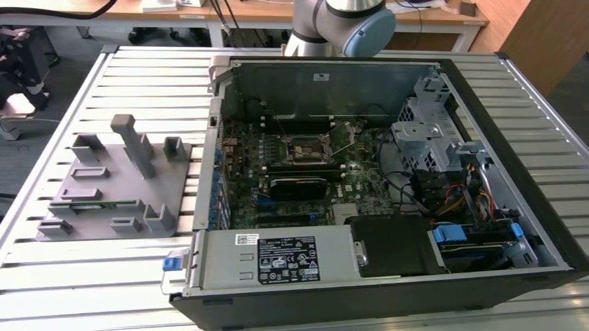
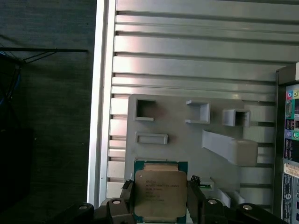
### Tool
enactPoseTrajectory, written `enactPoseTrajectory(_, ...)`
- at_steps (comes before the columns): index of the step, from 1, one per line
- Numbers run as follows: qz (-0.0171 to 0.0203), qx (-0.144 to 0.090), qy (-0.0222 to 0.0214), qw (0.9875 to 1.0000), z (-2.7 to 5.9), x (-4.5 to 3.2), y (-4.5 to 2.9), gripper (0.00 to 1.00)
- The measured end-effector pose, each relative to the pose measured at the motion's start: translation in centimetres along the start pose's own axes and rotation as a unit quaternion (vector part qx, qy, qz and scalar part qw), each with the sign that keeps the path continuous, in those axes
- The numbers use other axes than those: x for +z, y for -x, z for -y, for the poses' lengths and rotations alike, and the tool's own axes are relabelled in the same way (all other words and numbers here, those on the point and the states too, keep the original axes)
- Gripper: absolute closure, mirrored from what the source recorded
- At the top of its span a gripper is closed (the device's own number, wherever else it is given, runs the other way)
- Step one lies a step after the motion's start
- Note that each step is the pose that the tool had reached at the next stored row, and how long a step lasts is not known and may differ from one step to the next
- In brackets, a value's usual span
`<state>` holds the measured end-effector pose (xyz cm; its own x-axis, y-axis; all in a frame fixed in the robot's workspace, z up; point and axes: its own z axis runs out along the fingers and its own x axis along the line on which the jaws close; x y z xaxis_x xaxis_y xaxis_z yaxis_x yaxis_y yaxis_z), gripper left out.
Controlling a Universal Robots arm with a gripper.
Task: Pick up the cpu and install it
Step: 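Pick up the cpu and move it towards the insertion slot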
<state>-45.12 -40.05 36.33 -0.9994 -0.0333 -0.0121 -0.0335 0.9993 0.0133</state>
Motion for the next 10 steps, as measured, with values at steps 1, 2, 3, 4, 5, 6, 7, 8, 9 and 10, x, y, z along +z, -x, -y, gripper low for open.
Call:
enactPoseTrajectory(1, 0.0001, 0.0, 0.0, 1.0, 0.0, -0.01, 0.01, 0.46)
enactPoseTrajectory(2, 0.0001, 0.0, 0.0001, 1.0, 0.0, -0.04, 0.02, 0.46)
enactPoseTrajectory(3, 0.0001, 0.0, 0.0, 1.0, 0.0, -0.06, 0.01, 0.46)
enactPoseTrajectory(4, 0.0001, 0.0, 0.0, 1.0, 0.0, -0.07, 0.01, 0.46)
enactPoseTrajectory(5, 0.0001, 0.0, 0.0, 1.0, 0.0, -0.09, 0.02, 0.46)
enactPoseTrajectory(6, 0.0001, 0.0, 0.0, 1.0, 0.0, -0.11, 0.01, 0.46)
enactPoseTrajectory(7, 0.0001, 0.0, 0.0, 1.0, 0.0, -0.13, 0.01, 0.46)
enactPoseTrajectory(8, 0.0001, 0.0, 0.0, 1.0, 0.0, -0.16, 0.02, 0.46)
enactPoseTrajectory(9, 0.0001, 0.0, 0.0, 1.0, 0.0, -0.19, 0.02, 0.46)
enactPoseTrajectory(10, 0.0001, 0.0, 0.0, 1.0, 0.0, -0.22, 0.02, 0.46)
